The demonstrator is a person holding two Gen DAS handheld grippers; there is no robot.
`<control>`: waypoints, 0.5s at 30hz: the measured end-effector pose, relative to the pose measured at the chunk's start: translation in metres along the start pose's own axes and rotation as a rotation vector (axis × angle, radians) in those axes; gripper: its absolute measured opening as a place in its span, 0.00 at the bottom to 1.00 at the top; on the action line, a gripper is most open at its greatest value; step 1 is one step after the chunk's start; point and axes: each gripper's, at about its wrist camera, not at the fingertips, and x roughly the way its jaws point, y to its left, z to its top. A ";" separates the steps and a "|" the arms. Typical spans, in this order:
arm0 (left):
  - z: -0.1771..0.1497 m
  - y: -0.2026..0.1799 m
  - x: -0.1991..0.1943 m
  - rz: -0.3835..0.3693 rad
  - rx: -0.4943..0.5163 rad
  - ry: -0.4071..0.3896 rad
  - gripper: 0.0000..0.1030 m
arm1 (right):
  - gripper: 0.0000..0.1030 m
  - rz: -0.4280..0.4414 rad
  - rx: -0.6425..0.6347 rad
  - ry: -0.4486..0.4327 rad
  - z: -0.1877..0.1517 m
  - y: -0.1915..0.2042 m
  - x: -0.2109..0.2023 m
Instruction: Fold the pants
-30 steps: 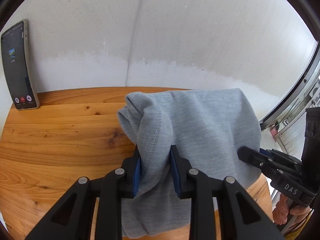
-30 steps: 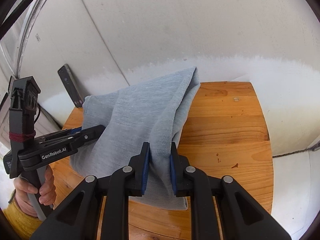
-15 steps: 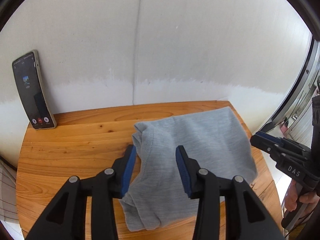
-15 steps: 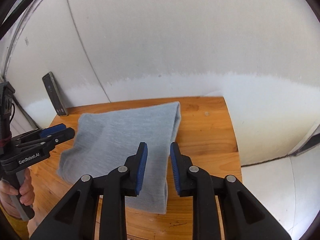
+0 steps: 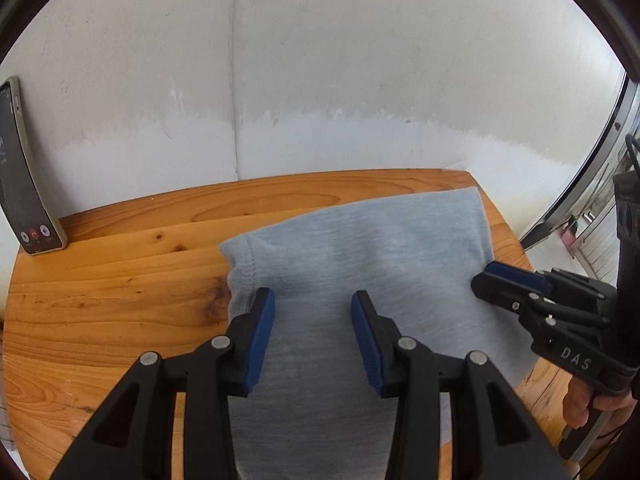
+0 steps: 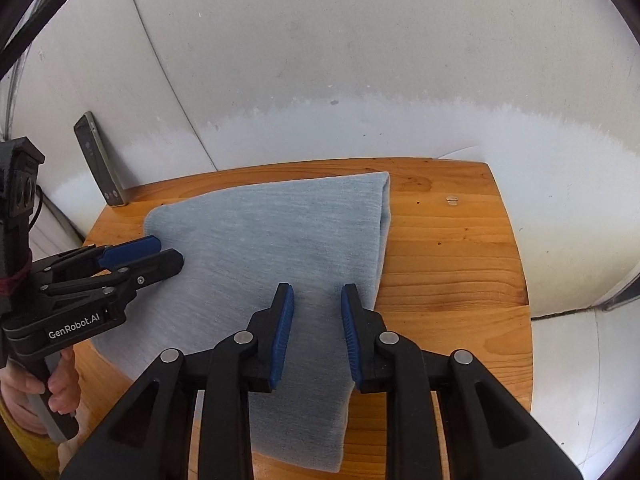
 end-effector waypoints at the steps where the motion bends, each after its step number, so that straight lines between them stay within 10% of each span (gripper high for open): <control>1: 0.000 0.000 -0.001 0.005 -0.001 0.006 0.42 | 0.24 0.001 0.012 0.005 0.001 -0.001 -0.001; 15: -0.035 -0.007 -0.041 0.034 -0.091 0.031 0.66 | 0.26 -0.008 -0.012 0.001 -0.034 0.032 -0.047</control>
